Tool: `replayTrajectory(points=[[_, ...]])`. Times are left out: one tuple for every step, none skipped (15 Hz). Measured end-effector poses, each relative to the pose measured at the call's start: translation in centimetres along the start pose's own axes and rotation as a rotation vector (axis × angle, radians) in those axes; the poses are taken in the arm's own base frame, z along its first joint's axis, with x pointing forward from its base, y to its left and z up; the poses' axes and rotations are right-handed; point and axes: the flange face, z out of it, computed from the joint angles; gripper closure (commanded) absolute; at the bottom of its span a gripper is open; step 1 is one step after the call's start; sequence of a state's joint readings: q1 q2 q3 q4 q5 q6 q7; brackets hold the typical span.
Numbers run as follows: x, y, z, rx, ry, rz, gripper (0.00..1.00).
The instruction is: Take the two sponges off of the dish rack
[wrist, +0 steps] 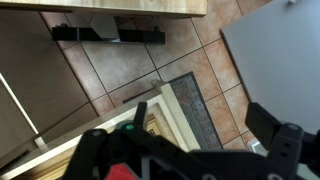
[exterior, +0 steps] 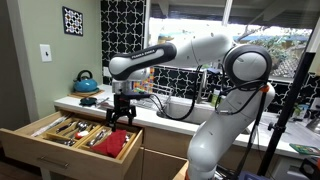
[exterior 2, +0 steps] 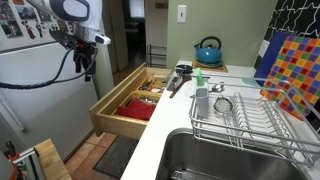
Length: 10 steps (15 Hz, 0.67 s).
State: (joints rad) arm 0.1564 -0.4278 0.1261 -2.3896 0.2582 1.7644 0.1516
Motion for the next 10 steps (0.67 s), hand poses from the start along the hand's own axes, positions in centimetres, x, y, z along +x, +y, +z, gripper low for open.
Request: replayTrajectory(points=[[0.0,0.0,0.0,0.000,0.000,0.000,0.00],[0.0,0.0,0.0,0.000,0.000,0.000,0.00],[0.0,0.0,0.0,0.000,0.000,0.000,0.00],[0.0,0.0,0.0,0.000,0.000,0.000,0.00],[0.1,0.1,-0.1,-0.005,0.003,-0.002,0.00],[0.3,0.4,-0.5,-0.019,0.012,-0.006,0.00],[0.7,1.0,-1.2,-0.038,0.027,-0.023,0.00],[1.4,2.1,-2.3,-0.073,0.048,-0.053,0.00],[2.3,3.3,-3.6,-0.116,0.069,-0.092,0.00],[3.2,4.6,-5.0,-0.158,0.089,-0.134,0.00]])
